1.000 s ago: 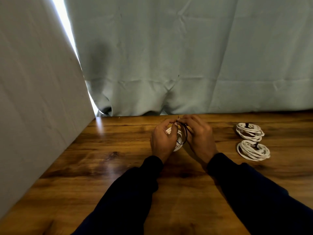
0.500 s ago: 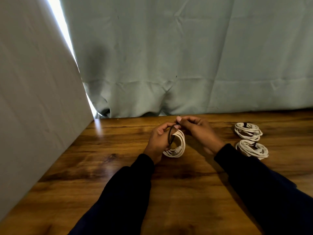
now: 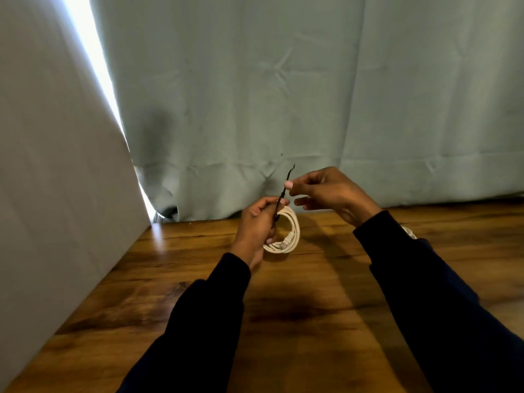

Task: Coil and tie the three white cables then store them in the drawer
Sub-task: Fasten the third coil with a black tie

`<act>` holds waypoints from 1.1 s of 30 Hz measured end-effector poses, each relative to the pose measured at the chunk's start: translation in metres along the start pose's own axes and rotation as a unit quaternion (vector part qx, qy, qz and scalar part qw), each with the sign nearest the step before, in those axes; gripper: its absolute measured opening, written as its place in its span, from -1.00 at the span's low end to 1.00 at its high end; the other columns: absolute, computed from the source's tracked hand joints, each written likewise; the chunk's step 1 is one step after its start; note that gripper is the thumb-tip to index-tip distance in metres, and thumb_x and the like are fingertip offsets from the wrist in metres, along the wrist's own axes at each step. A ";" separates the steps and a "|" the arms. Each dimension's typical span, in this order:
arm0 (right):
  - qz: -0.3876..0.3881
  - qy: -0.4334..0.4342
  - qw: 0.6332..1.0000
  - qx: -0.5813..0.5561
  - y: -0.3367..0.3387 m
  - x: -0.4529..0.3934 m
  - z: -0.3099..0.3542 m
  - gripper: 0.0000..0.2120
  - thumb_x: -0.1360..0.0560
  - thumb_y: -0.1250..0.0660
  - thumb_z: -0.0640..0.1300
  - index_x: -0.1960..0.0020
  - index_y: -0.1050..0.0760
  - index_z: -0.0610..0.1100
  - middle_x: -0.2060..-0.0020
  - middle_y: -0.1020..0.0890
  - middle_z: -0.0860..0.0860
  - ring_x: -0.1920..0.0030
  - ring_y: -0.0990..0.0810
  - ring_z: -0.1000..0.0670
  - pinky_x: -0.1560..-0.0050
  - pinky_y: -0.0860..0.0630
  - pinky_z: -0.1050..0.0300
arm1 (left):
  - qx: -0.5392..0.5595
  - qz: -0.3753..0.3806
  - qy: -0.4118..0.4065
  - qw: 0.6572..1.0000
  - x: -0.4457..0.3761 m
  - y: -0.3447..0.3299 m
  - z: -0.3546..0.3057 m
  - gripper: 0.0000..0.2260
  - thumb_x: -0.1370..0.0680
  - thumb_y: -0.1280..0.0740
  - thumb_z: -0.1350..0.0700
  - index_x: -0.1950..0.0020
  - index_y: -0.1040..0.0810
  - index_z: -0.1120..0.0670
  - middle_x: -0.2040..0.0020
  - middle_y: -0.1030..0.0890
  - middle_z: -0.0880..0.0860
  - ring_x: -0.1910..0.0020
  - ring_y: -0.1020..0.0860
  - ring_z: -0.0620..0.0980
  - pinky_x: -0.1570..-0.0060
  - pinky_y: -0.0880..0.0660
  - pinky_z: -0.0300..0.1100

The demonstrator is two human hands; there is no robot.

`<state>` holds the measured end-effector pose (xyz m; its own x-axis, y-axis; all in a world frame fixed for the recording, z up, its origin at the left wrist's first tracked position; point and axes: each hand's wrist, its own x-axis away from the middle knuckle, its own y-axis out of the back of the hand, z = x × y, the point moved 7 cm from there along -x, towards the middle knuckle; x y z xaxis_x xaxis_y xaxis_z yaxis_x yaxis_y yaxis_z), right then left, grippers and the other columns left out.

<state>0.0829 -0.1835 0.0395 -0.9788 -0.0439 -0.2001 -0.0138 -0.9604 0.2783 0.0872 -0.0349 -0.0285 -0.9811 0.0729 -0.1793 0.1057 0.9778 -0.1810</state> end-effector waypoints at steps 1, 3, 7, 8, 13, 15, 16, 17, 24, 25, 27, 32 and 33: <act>0.008 0.007 1.000 -0.022 0.001 -0.001 0.007 -0.75 -0.45 -0.52 -0.05 -0.01 -0.69 -0.21 0.13 -0.75 -0.08 0.14 -0.75 -0.01 0.12 -0.67 0.16 | -0.006 -0.003 -0.006 1.000 0.000 -0.004 -0.010 -0.86 -0.63 -0.33 0.10 0.06 -0.67 0.03 0.43 -0.50 -0.01 0.60 -0.24 -0.13 0.63 -0.16 -0.30; 0.001 0.034 0.997 -0.068 0.003 -0.002 0.021 -0.83 -0.49 -0.49 -0.16 0.01 -0.67 -0.26 0.19 -0.74 -0.12 0.14 -0.75 -0.06 0.13 -0.66 0.17 | -0.027 -0.010 -0.023 0.999 0.001 -0.012 -0.032 -0.87 -0.63 -0.32 0.11 0.02 -0.67 0.05 0.45 -0.49 -0.04 0.59 -0.23 -0.14 0.61 -0.15 -0.29; -0.002 0.054 0.992 -0.114 0.014 0.001 0.048 -0.85 -0.49 -0.48 -0.17 0.03 -0.67 -0.26 0.21 -0.74 -0.12 0.16 -0.74 -0.04 0.12 -0.66 0.18 | -0.045 -0.018 -0.072 0.996 0.005 -0.023 -0.070 -0.86 -0.63 -0.33 0.09 -0.01 -0.68 0.08 0.30 -0.64 0.02 0.57 -0.31 -0.15 0.56 -0.21 -0.28; 0.002 0.060 0.990 -0.127 0.015 0.004 0.053 -0.86 -0.50 -0.47 -0.17 0.04 -0.67 -0.25 0.20 -0.74 -0.12 0.16 -0.73 -0.05 0.12 -0.65 0.18 | -0.046 -0.020 -0.088 0.995 0.006 -0.024 -0.078 -0.86 -0.62 -0.34 0.07 -0.01 -0.68 0.07 0.24 -0.67 0.07 0.53 -0.38 -0.13 0.52 -0.27 -0.27; -0.068 0.127 0.982 -0.120 0.022 0.020 0.077 -0.85 -0.60 -0.35 -0.17 -0.06 -0.59 -0.26 0.06 -0.70 -0.16 0.19 -0.75 -0.09 0.22 -0.63 0.18 | -0.044 -0.025 -0.137 0.989 0.008 -0.030 -0.097 -0.89 -0.58 -0.40 0.02 0.02 -0.71 0.00 0.13 -0.70 0.16 0.24 -0.52 0.18 0.36 -0.40 -0.10; -0.115 0.150 0.970 -0.153 0.029 0.027 0.083 -0.83 -0.65 -0.27 -0.14 -0.14 -0.50 -0.24 0.03 -0.67 -0.12 0.23 -0.75 -0.13 0.27 -0.64 0.11 | -0.049 -0.021 -0.132 0.990 0.010 -0.031 -0.099 -0.89 -0.59 -0.39 0.01 0.00 -0.70 -0.01 0.19 -0.61 0.23 0.30 -0.39 0.16 0.46 -0.28 -0.16; -0.123 0.155 0.965 -0.172 0.031 0.030 0.085 -0.82 -0.66 -0.25 -0.11 -0.17 -0.46 -0.22 0.03 -0.66 -0.11 0.24 -0.74 -0.15 0.29 -0.64 0.08 | -0.051 -0.019 -0.130 0.990 0.009 -0.031 -0.100 -0.89 -0.60 -0.38 0.01 -0.01 -0.70 -0.01 0.22 -0.54 0.23 0.34 -0.35 0.12 0.48 -0.23 -0.18; -0.119 0.156 0.965 -0.176 0.031 0.032 0.087 -0.81 -0.66 -0.25 -0.08 -0.19 -0.44 -0.18 0.04 -0.66 -0.10 0.24 -0.75 -0.15 0.29 -0.64 0.08 | -0.051 -0.019 -0.130 0.990 0.010 -0.030 -0.102 -0.89 -0.60 -0.38 0.03 -0.01 -0.70 0.00 0.25 -0.49 0.20 0.39 -0.32 0.07 0.49 -0.21 -0.20; -0.079 0.104 0.987 -0.098 0.024 0.031 0.084 -0.84 -0.56 -0.41 -0.13 -0.04 -0.63 -0.22 0.16 -0.73 -0.08 0.24 -0.74 -0.01 0.24 -0.63 0.21 | -0.061 -0.013 -0.126 0.990 0.017 -0.030 -0.103 -0.87 -0.62 -0.35 0.07 0.00 -0.69 0.06 0.26 -0.56 0.17 0.43 -0.31 0.02 0.53 -0.20 -0.24; -0.085 0.099 0.986 -0.105 0.026 0.032 0.083 -0.85 -0.57 -0.39 -0.14 -0.03 -0.63 -0.22 0.16 -0.72 -0.08 0.25 -0.74 -0.02 0.25 -0.63 0.21 | -0.064 -0.009 -0.126 0.990 0.017 -0.032 -0.104 -0.87 -0.62 -0.35 0.08 0.00 -0.69 0.06 0.28 -0.57 0.14 0.46 -0.29 -0.04 0.54 -0.20 -0.25; -0.096 0.091 0.986 -0.103 0.030 0.031 0.082 -0.86 -0.60 -0.36 -0.14 -0.03 -0.62 -0.21 0.12 -0.71 -0.07 0.25 -0.74 -0.03 0.25 -0.64 0.18 | -0.069 0.001 -0.127 0.990 0.020 -0.035 -0.106 -0.87 -0.62 -0.34 0.09 -0.01 -0.68 0.07 0.30 -0.61 0.07 0.49 -0.29 -0.10 0.55 -0.21 -0.26; -0.074 0.102 0.989 -0.083 0.027 0.033 0.085 -0.77 -0.60 -0.35 -0.04 -0.07 -0.64 -0.20 0.09 -0.72 -0.06 0.21 -0.74 0.00 0.24 -0.62 0.23 | -0.076 -0.005 -0.130 0.989 0.021 -0.034 -0.108 -0.86 -0.62 -0.34 0.08 0.00 -0.69 0.06 0.25 -0.63 0.12 0.42 -0.33 0.01 0.53 -0.22 -0.26; -0.069 0.099 0.989 -0.083 0.026 0.033 0.085 -0.76 -0.58 -0.37 -0.04 -0.08 -0.64 -0.20 0.10 -0.73 -0.07 0.21 -0.74 0.01 0.24 -0.61 0.25 | -0.076 -0.007 -0.131 0.988 0.021 -0.034 -0.109 -0.86 -0.62 -0.34 0.07 0.00 -0.69 0.06 0.23 -0.62 0.16 0.37 -0.34 0.08 0.53 -0.22 -0.25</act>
<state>0.0326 -0.1865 0.1195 -0.9102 0.0544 -0.4105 -0.0955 -0.9922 0.0803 0.0451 -0.0449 0.0788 -0.9046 0.0251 -0.4256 0.0471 0.9980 -0.0413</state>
